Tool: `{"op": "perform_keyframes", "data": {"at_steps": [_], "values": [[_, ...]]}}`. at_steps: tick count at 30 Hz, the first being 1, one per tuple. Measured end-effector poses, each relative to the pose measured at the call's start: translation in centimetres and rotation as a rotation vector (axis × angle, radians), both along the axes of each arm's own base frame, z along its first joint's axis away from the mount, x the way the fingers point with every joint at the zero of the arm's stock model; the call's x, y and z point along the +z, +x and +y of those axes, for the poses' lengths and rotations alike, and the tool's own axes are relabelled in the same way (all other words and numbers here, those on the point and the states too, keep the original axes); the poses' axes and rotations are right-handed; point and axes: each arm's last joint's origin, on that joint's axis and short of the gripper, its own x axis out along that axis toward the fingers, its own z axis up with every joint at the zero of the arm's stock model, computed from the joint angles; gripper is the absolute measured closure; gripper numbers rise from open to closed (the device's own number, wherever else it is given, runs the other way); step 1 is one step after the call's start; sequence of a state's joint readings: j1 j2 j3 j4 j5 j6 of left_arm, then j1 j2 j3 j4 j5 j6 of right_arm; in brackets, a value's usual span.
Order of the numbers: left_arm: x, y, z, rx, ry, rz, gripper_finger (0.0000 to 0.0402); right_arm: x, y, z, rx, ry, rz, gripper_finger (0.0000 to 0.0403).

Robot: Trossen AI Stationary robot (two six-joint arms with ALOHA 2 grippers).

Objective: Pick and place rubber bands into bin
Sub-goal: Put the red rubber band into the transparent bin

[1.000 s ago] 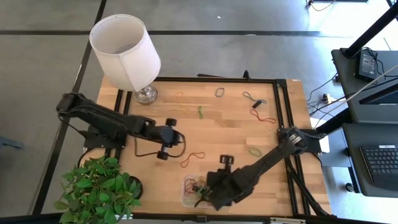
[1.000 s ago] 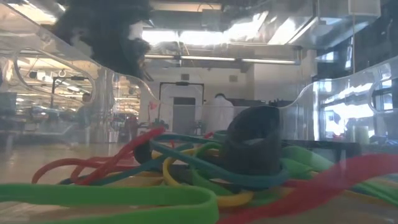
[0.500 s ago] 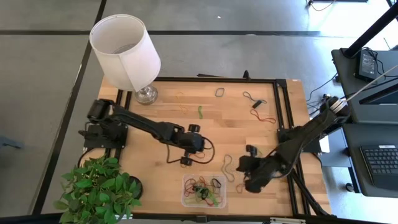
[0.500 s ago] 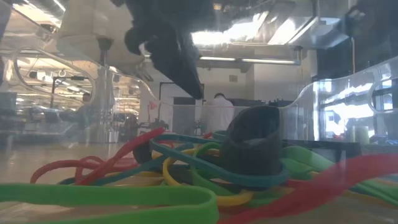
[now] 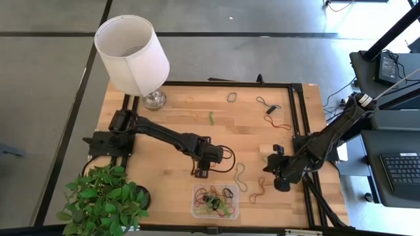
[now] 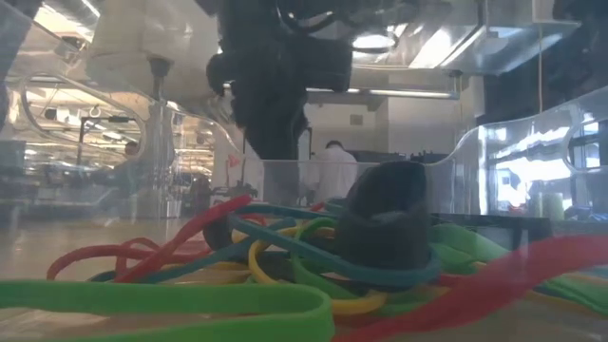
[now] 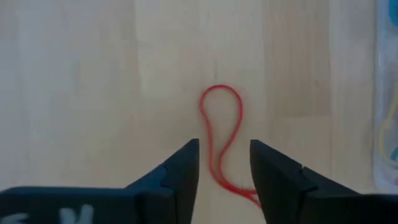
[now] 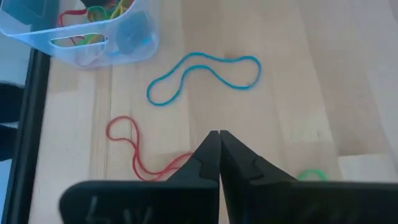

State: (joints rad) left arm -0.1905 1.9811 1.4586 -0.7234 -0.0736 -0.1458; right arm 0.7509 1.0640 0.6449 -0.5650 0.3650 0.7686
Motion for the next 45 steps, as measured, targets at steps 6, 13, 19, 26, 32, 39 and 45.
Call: {"op": "perform_keyframes", "data": {"at_steps": [6,13,19,26,32,39,45], "values": [[-1.4,-0.1,-0.5,0.007,-0.011,0.060,0.0255,-1.1,-0.8,-0.7,-0.012,0.017,-0.008,0.0398],[-3.3,0.2,-0.2,0.028,0.054,0.107,0.0271,-1.5,-1.1,-1.0,-0.053,0.058,-0.010,0.0398],[-4.6,0.4,0.0,0.021,-0.003,0.162,0.0296,-1.4,-1.0,-1.0,-0.056,0.067,-0.016,0.0398],[-5.1,0.4,0.1,-0.024,0.021,0.178,0.0382,-1.4,-0.9,-1.2,-0.089,0.018,-0.056,0.0398],[-4.2,0.4,0.5,-0.017,0.000,0.150,0.0398,-1.3,-0.6,-1.3,-0.109,0.031,-0.074,0.0398],[-1.4,0.0,1.3,0.048,-0.067,0.084,0.0398,-1.0,-1.1,-1.5,-0.016,0.018,-0.047,0.0401],[2.1,0.2,1.1,0.049,-0.096,-0.002,0.0398,0.2,-2.9,-2.6,0.085,0.001,-0.053,0.0401]]}}
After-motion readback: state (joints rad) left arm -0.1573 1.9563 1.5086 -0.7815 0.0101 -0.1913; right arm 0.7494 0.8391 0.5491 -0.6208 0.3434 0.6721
